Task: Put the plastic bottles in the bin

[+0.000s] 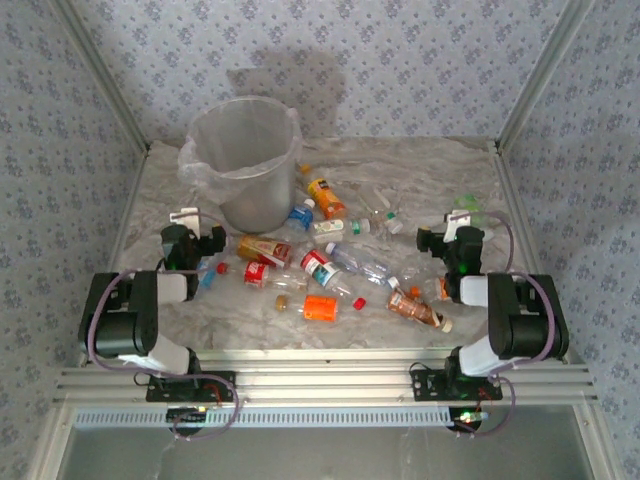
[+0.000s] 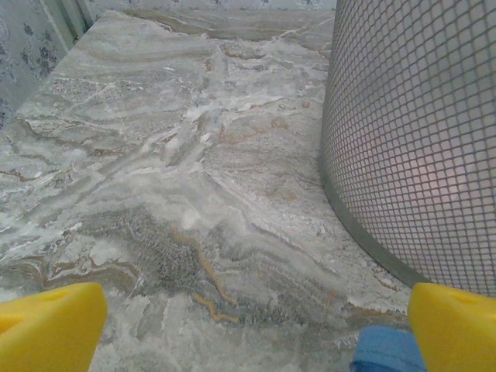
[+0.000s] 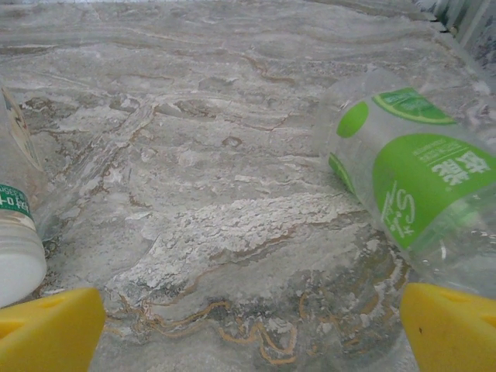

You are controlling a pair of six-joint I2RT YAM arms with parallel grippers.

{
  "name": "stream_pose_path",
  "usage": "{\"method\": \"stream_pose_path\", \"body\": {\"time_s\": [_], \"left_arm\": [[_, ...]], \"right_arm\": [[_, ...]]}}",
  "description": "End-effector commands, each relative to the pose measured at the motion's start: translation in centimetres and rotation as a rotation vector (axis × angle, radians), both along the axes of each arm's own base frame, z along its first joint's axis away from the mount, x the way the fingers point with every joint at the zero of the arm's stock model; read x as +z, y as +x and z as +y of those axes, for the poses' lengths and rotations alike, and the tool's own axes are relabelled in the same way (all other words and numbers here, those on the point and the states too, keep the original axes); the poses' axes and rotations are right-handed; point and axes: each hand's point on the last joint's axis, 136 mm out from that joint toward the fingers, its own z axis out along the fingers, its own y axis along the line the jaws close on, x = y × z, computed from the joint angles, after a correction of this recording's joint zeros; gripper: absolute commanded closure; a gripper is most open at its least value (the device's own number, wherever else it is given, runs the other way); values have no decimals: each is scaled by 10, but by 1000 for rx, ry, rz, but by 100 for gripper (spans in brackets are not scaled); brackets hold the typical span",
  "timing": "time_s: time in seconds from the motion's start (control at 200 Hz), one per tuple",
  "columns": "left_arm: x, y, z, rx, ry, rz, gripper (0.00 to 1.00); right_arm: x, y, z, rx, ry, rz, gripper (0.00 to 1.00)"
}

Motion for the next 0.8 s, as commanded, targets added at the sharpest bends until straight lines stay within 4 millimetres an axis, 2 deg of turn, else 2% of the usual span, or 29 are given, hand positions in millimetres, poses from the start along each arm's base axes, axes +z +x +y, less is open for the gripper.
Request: {"method": "stream_pose_path", "body": {"time_s": [0.0,0.135,0.385,0.485,0.62,0.794], "left_arm": [[18,0,-3,-5,-5,-6,0],[29,-7,0,36,-23,17,0],[61,-26,-10,72,-43,17,0],[68,-41,-15,104,-94,35,0],[78,-63,-33,100,-187,52,0],[99,-85,-71,21,-312,70,0]], "right_arm": [[26,3,-2,-24,-34,-21,0],[38,-2,-8,-86,-21,5,0],[63,-14,11,-48,93,4,0],[68,-21,10,-92,152,41,0],[72,-36,12,-138,228,78,0],[77,-56,10,-195,302,121,0]]}}
